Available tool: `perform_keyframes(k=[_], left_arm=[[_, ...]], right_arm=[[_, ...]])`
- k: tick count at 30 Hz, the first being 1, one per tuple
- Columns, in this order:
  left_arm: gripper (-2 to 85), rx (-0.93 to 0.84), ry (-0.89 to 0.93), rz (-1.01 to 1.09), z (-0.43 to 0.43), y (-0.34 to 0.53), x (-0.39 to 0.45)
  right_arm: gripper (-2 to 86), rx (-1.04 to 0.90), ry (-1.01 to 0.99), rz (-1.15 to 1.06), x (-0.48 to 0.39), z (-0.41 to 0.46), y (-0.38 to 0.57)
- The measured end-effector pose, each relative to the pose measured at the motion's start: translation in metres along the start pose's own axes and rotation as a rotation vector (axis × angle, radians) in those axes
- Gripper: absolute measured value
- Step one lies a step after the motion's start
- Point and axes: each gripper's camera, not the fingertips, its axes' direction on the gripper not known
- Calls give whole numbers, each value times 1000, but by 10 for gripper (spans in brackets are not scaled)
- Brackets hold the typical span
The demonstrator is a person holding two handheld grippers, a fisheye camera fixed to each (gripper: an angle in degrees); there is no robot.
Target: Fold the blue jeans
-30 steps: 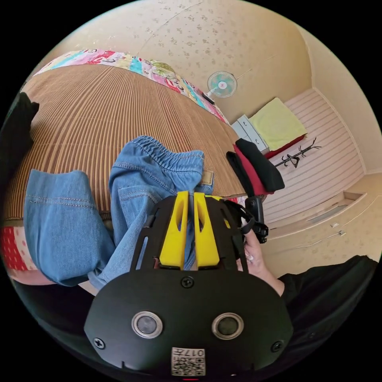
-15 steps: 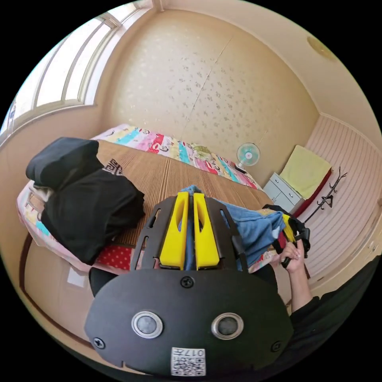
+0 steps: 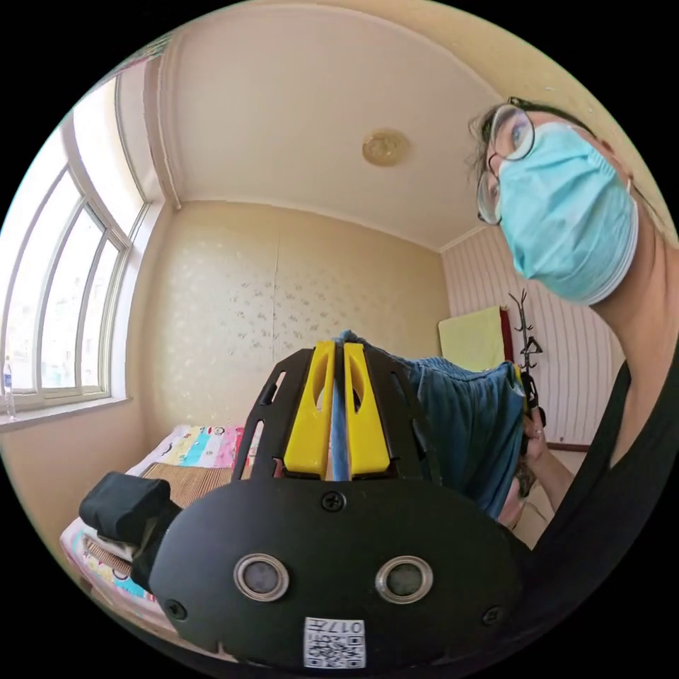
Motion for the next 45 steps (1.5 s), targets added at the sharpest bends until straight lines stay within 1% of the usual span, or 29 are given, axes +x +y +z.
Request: perform_keyframes(k=[1,3,5,8,12,15,17,18,19,20,21,22,23,25,27,28,29,30,32,33,35,36,38,39,41,42,43,44,45], left_arm=[[1,19,-1,6,1,-2,2],[1,4,-35,13,11,0,4],[1,-82,-69,-2,36,13,2],[1,-211,-53,-45,73,33,-11],[2,-280,3,-105,121,46,-36],[4,-271,57,-79,190,31,-61],[8,-293,54,-54,288,12,-96],[11,-314,49,-64,318,8,-109],[16,-372,37,-105,382,4,-139],[26,-441,49,-163,442,7,-174],[31,-471,49,-190,468,11,-191],[64,-540,9,-246,506,24,-220],[92,-619,-63,-325,528,42,-244],[117,-679,-53,-367,532,75,-261],[118,-704,-26,-334,512,118,-259],[113,-758,-37,-311,495,151,-253],[112,-837,-38,-298,476,188,-247],[112,-876,-31,-298,466,206,-243],[112,-988,18,-353,417,270,-228],[111,-1009,28,-372,404,283,-225],[111,-1074,27,-449,353,317,-215],[111,-1077,25,-479,340,322,-213],[110,-1046,65,-605,295,330,-205],[109,-1046,76,-622,287,331,-203],[103,-1157,83,-607,269,334,-190],[103,-1187,81,-588,265,334,-187],[101,-1201,63,-551,254,327,-182],[98,-1151,56,-524,237,316,-179],[91,-1125,66,-514,229,311,-179]], right_arm=[[20,-3,-1,0,2,5,-2],[20,-29,64,-1,8,10,-1],[20,-64,149,65,34,9,10],[20,-39,188,185,81,-7,34],[21,25,236,272,142,-28,50],[22,4,273,267,218,-24,22],[23,-8,324,261,302,-8,-26],[23,-10,321,236,323,-2,-40],[24,-33,360,186,367,11,-66],[26,-58,478,189,413,20,-89],[27,-76,548,196,434,25,-97],[30,-120,694,235,470,32,-104],[34,-144,816,282,492,36,-100],[43,-215,913,257,499,43,-72],[44,-351,943,206,496,48,-21],[43,-453,968,215,495,44,24],[44,-556,1004,261,496,34,72],[45,-604,1027,294,498,26,98],[58,-724,1077,469,499,-10,196],[63,-736,1079,516,497,-19,218],[75,-748,1045,679,483,-48,293],[77,-743,1033,713,479,-53,307],[87,-672,979,817,456,-64,351],[89,-651,964,837,451,-65,359],[96,-608,892,903,438,-60,389],[97,-608,865,918,437,-56,395],[99,-620,796,946,437,-49,407],[101,-653,720,970,440,-39,417],[102,-670,695,976,441,-34,421]])
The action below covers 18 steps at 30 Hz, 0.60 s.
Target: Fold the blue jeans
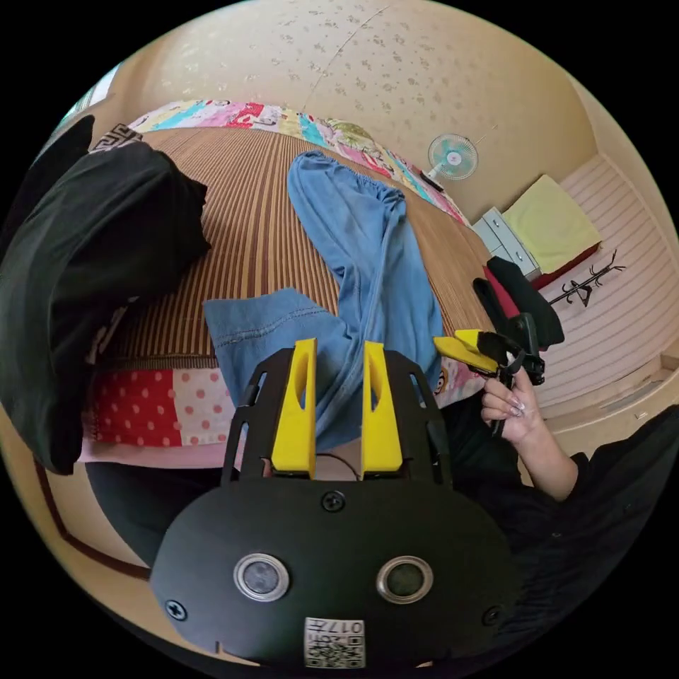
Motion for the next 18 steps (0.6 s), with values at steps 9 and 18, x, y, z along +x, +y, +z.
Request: perform_keyframes(k=[9,18], left_arm=[[26,-77,298,-55,-50,-2,-22],[39,-131,129,278,-89,-31,70]], right_arm=[[130,-159,-149,17,6,39,-4],[42,-87,-168,-21,7,-48,19]])
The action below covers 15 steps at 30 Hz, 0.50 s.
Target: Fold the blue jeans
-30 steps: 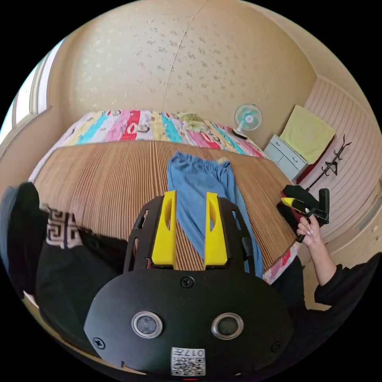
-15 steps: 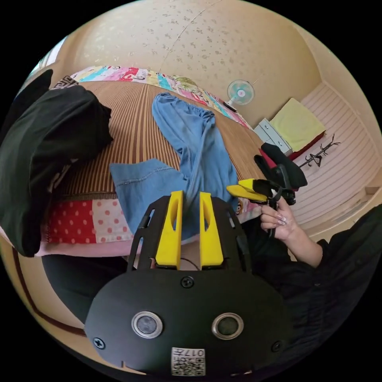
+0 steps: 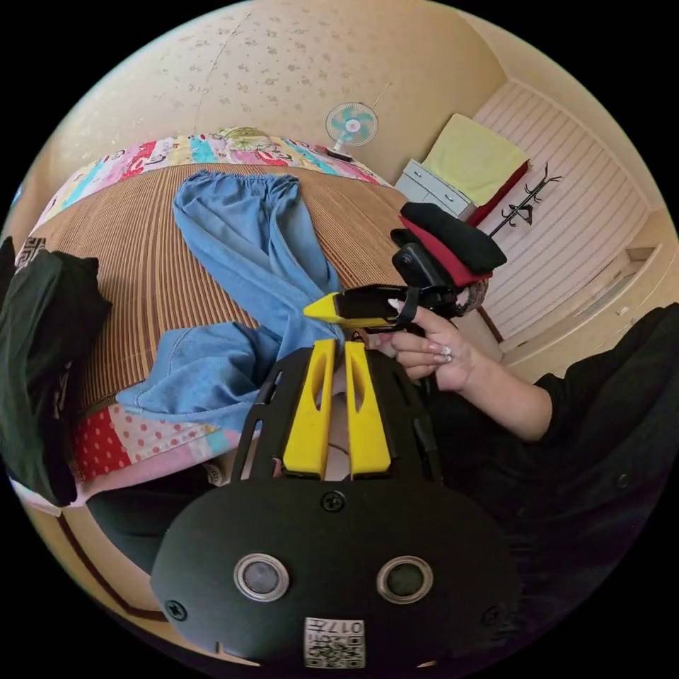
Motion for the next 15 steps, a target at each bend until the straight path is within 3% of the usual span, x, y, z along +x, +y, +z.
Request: perform_keyframes(k=[2,7,11,15], left_arm=[[65,34,134,-66,-12,-1,-21],[143,49,230,-247,-32,-11,-80],[137,-50,181,-331,-32,-24,-107],[117,-20,307,-401,-41,-15,-124]], right_arm=[[30,-11,66,-2,-3,-28,8],[16,37,-3,40,6,-61,20],[13,41,-6,158,27,-53,22],[12,14,-124,222,45,-58,20]])
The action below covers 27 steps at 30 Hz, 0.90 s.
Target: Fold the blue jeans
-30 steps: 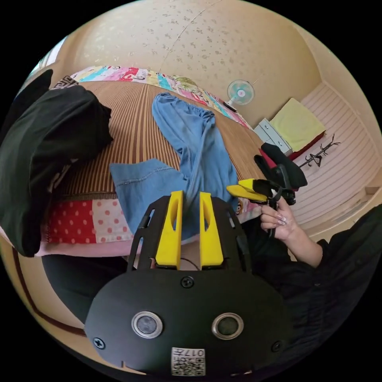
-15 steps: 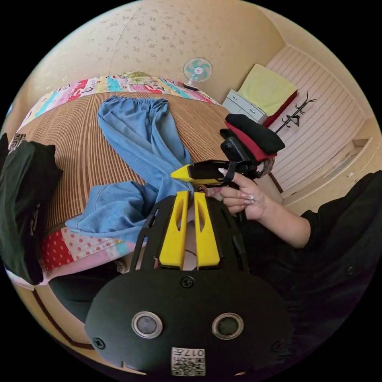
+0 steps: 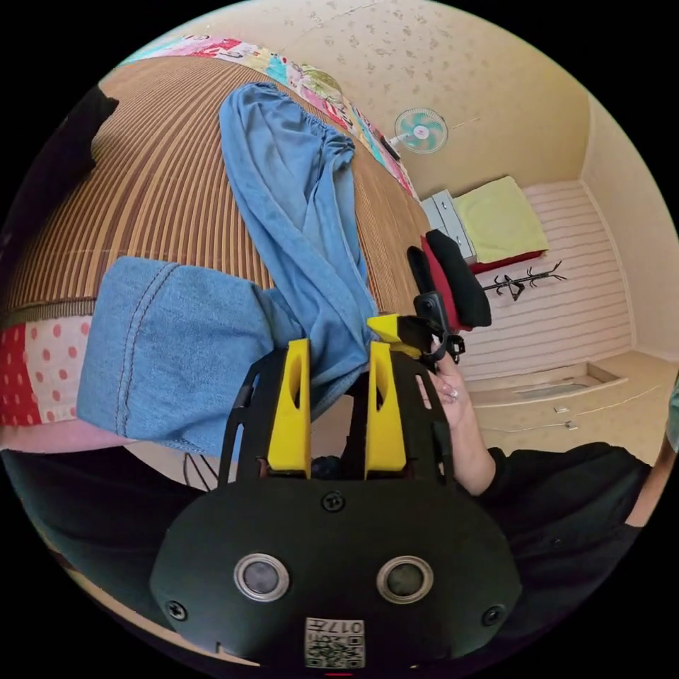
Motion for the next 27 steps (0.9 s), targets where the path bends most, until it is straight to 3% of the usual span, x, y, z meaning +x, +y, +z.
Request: perform_keyframes(k=[3,5,8,15,20,25,27], left_arm=[[67,46,169,6,-27,1,-12],[20,171,419,2,-63,-2,-30],[0,279,565,-2,-109,-12,-46],[-6,255,332,96,-176,-31,-23],[8,267,236,-72,-186,-18,-57],[117,249,165,-209,-185,-2,-80],[140,218,105,-198,-181,-3,-71]], right_arm=[[11,-33,-165,32,10,-20,-5],[11,13,-274,1,4,-62,-7],[11,170,-154,-100,-36,-137,6],[11,450,433,-82,-114,-258,70],[15,612,825,161,-105,-276,119],[12,656,932,111,-118,-244,129],[9,669,882,54,-125,-238,127]])
